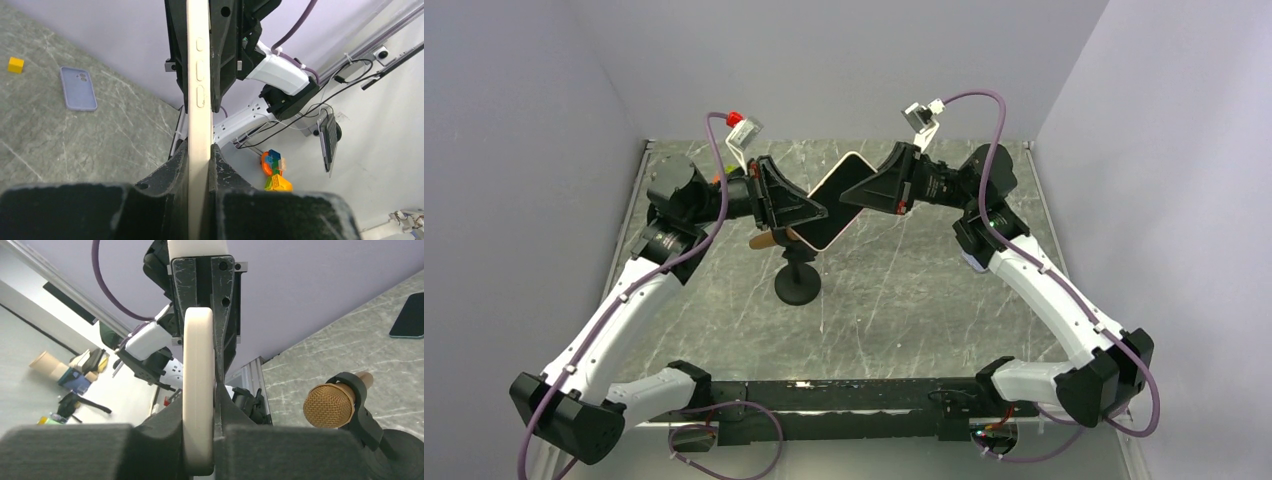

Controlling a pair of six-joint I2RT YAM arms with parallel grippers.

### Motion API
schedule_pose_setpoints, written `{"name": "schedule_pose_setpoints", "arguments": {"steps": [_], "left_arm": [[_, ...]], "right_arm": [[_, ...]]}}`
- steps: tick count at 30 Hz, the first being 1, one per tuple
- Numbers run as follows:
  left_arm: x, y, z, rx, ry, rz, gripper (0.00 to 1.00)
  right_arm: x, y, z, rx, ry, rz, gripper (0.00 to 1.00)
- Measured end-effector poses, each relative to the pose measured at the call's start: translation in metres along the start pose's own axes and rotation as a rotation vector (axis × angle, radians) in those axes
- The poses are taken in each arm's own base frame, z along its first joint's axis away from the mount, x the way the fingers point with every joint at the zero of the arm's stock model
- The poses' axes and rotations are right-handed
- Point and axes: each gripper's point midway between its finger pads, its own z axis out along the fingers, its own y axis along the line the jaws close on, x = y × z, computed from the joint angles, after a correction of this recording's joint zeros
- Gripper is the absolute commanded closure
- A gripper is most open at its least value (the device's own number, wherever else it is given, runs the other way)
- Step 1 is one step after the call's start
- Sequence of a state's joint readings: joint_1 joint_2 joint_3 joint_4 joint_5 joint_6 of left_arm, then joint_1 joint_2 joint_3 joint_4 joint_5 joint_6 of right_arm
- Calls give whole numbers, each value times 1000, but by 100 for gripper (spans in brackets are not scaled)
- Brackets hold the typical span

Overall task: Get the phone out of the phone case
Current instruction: Adjust the phone, then remove the phone case from the phone.

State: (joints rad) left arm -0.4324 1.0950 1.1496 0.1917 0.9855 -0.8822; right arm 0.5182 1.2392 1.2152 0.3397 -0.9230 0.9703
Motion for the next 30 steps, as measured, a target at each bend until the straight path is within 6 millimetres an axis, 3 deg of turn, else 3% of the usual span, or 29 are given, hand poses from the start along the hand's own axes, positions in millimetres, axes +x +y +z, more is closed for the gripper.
{"name": "schedule_pose_setpoints", "arguments": {"steps": [3,6,9,15,25,30], "left_arm": [[0,4,-1,-40,6,14,40],[-3,8,-5,-107,11,55,31],[-4,6,-14,-143,8,94,34],[-2,3,-33,-148,2,120,52],[8,8,-26,-66,51,64,52],[12,5,-19,-39,67,53,62]], "right_arm": [[1,-2,0,1,0,23,100],[1,-10,0,10,-7,69,100],[1,-19,-5,25,-20,110,100],[-11,-25,-26,14,-51,130,100],[-15,-5,-33,-44,-40,82,100],[-14,-1,-33,-60,-31,72,100]]}}
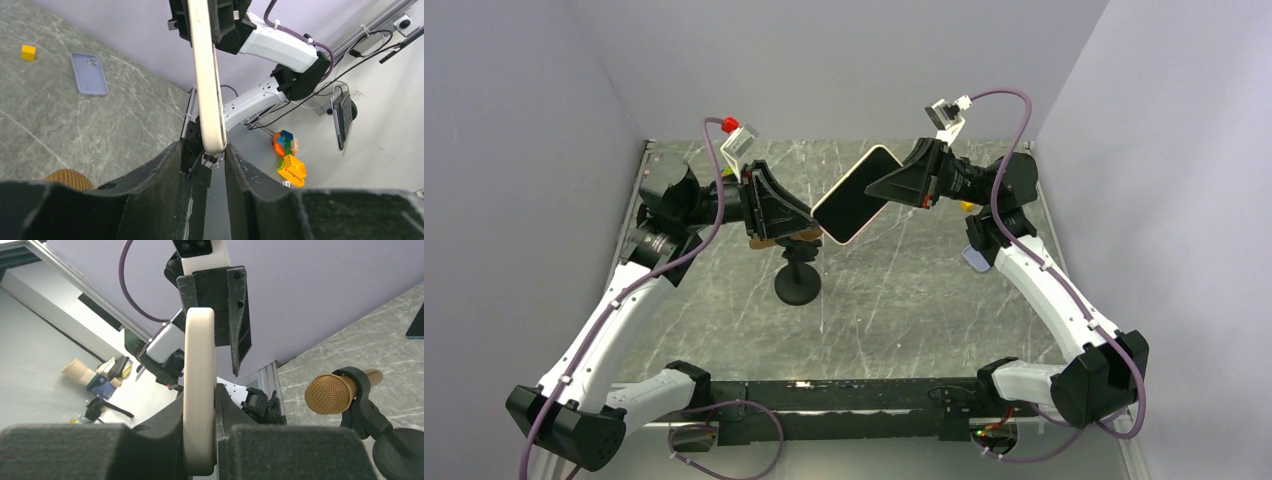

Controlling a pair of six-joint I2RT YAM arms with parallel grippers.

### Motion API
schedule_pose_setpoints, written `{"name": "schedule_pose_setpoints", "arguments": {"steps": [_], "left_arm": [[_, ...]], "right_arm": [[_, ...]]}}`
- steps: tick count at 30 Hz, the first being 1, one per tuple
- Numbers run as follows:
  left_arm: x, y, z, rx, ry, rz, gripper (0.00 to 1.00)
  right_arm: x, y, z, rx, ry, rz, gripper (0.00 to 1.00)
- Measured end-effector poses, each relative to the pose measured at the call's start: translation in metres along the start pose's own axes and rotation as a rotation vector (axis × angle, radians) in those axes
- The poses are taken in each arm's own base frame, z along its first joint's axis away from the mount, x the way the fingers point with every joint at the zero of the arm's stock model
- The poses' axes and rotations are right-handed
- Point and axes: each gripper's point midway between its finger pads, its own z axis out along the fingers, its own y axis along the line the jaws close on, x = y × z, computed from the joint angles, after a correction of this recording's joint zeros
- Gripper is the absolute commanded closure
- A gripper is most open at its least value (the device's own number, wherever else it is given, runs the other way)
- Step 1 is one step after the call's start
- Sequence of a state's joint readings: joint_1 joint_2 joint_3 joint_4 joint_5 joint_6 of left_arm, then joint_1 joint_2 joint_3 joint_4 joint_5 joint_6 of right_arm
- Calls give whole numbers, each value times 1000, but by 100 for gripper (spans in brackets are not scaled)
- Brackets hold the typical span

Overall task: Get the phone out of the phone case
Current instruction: Remove the phone case from the phone.

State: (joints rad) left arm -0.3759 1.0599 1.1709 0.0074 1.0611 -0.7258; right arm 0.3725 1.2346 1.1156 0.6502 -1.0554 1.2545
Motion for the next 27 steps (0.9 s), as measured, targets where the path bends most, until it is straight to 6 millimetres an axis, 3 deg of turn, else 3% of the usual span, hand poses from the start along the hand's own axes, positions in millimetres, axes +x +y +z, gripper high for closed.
{"name": "schedule_pose_setpoints", "arguments": {"steps": [11,24,27], "left_arm": [[2,-12,5,63,25,22,87],[8,-12,6,117,84,-14,80],[9,-12,7,116,87,-12,72]], "right_arm": [[1,4,1,-16,5,-23,100],[5,9,0,22,20,-115,100],[6,8,0,24,22,-118,100]]}}
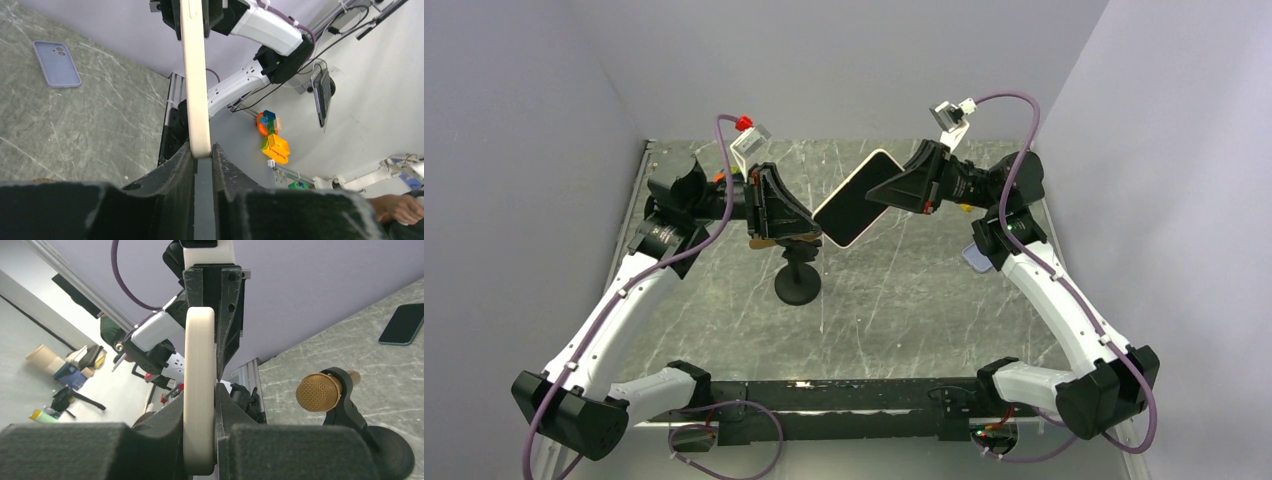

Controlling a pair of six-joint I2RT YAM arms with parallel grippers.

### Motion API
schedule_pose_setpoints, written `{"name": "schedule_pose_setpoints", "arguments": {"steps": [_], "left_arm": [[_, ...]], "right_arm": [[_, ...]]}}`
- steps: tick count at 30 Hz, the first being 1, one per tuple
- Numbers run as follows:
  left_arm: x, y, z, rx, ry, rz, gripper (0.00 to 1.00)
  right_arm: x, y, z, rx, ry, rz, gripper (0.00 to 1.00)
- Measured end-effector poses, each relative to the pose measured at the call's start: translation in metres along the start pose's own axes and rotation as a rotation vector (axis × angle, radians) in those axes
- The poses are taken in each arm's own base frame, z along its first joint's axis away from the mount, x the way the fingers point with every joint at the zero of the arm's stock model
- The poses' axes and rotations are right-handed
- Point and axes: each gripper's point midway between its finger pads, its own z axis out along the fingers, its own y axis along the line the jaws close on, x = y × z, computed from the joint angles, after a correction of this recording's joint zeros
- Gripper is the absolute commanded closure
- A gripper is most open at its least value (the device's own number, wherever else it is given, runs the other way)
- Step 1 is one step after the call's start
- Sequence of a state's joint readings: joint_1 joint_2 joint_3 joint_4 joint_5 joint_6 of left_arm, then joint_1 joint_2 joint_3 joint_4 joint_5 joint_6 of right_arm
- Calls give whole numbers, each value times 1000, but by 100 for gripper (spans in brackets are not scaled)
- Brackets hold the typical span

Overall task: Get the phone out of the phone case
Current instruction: Remove the phone case from the phone.

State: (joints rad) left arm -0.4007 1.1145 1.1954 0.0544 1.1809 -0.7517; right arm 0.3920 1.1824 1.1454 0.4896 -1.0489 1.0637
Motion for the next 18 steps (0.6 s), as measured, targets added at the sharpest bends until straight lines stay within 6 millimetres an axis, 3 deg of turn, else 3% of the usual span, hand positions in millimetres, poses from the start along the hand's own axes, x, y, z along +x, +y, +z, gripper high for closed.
{"name": "schedule_pose_setpoints", "arguments": {"steps": [4,9,14,18], "left_arm": [[0,2,3,-13,-4,6,70],[0,3,4,-27,-12,29,75],[0,5,5,-34,-13,40,54],[1,1,4,-33,-13,54,50]], "right_arm": [[9,-3,3,11,25,18,100],[15,-6,4,24,41,35,100],[14,-8,4,47,30,40,100],[12,-12,4,68,14,50,100]]}}
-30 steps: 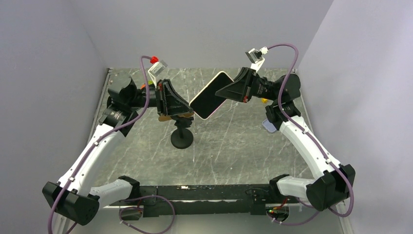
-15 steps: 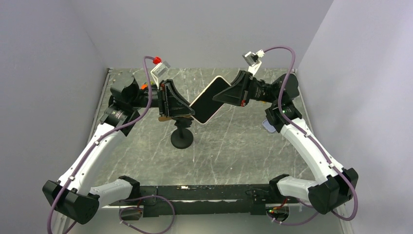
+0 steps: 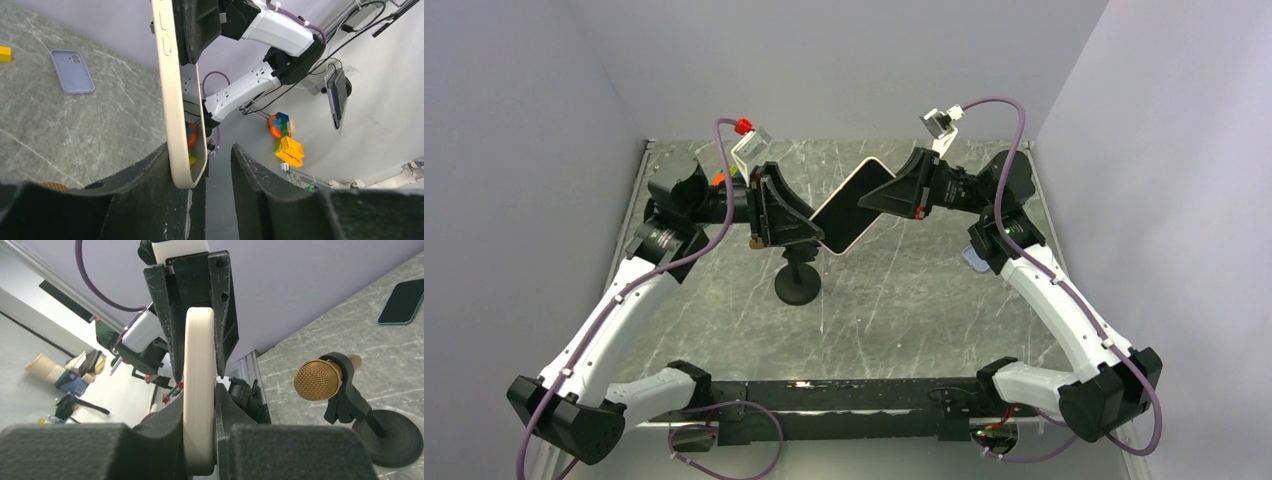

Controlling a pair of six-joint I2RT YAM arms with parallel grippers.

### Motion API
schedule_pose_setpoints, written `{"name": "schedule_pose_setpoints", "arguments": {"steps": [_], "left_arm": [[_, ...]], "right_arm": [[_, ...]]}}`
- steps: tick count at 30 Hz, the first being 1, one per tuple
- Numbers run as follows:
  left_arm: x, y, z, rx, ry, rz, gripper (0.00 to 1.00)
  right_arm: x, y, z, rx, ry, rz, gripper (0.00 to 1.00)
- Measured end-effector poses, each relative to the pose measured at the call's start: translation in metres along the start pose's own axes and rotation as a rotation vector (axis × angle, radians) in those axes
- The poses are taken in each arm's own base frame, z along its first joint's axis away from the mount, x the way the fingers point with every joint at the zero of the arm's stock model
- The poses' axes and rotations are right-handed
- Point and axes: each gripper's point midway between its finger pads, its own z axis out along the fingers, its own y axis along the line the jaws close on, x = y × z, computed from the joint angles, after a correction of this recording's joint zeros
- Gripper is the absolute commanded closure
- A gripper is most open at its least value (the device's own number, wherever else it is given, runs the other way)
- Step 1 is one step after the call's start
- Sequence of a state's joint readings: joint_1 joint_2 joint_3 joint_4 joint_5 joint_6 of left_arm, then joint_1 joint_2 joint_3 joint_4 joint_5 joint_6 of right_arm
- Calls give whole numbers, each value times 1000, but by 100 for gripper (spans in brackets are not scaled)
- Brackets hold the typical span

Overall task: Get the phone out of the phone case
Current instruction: Remove the phone case from the phone.

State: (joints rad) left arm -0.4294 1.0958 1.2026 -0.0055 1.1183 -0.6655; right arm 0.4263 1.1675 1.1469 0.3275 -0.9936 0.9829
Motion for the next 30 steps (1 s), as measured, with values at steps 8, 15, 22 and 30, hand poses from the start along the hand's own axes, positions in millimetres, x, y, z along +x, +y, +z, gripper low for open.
{"name": "schedule_pose_setpoints", "arguments": {"steps": [8,15,22,30], "left_arm": [[-1,-3,-2,-14,-10,25,67],[-4,-5,-1,-1,-25,29,83],[-8,-15,0,44,-53,64,93],[-17,-37,1,130,-90,106,100]], "right_arm": [[0,5,-4,2,-1,2,100],[-2,11,-5,-16,-4,8,100],[-6,12,-2,-70,12,27,100],[-10,21,1,-213,23,57,100]]}}
